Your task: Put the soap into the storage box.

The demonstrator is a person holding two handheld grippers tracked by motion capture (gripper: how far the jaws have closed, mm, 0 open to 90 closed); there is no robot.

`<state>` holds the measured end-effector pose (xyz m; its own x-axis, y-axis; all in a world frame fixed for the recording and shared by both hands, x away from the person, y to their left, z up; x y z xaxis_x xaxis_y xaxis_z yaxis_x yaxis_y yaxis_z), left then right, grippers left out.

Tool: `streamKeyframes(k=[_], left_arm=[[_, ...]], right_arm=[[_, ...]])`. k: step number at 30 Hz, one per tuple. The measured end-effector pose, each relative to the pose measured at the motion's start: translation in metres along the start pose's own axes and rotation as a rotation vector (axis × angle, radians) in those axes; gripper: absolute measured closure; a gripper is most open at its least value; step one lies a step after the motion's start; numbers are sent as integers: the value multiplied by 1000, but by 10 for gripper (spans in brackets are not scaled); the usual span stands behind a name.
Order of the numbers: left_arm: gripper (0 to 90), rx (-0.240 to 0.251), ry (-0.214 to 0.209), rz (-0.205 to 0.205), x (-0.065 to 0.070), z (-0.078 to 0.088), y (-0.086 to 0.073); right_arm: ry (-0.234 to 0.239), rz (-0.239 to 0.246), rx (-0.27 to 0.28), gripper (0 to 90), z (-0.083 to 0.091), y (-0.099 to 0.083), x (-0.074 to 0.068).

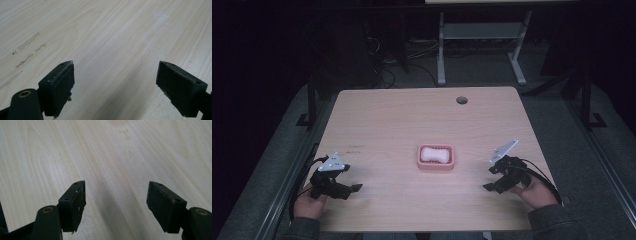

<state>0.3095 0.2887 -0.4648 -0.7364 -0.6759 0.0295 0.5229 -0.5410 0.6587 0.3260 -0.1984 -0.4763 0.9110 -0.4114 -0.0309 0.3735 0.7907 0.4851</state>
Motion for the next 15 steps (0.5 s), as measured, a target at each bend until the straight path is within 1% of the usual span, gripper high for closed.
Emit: streamKeyframes(k=[3, 5, 8, 15], left_arm=[[149, 0, -2, 3, 1, 0, 0], [149, 0, -2, 4, 1, -1, 0], [149, -1, -2, 1, 1, -1, 0], [149, 0, 0, 4, 1, -1, 0]], right_arm=[[0, -11, 6, 312, 0, -6, -3], [0, -29, 7, 311, 1, -8, -5], [-7, -31, 14, 307, 2, -12, -6], [-26, -54, 36, 300, 7, -24, -11]])
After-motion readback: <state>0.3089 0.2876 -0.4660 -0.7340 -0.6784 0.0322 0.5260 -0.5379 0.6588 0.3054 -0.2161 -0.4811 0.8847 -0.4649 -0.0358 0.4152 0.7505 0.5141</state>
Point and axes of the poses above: each handheld gripper's, and its own axes: z roughly backward along the jaws, y roughly out of its top, x roughly to its right, the point moved 5 cm from there along -z, roughly forward along the jaws, and after that the axes turned 5 degrees about z, right-handed, at the moved point
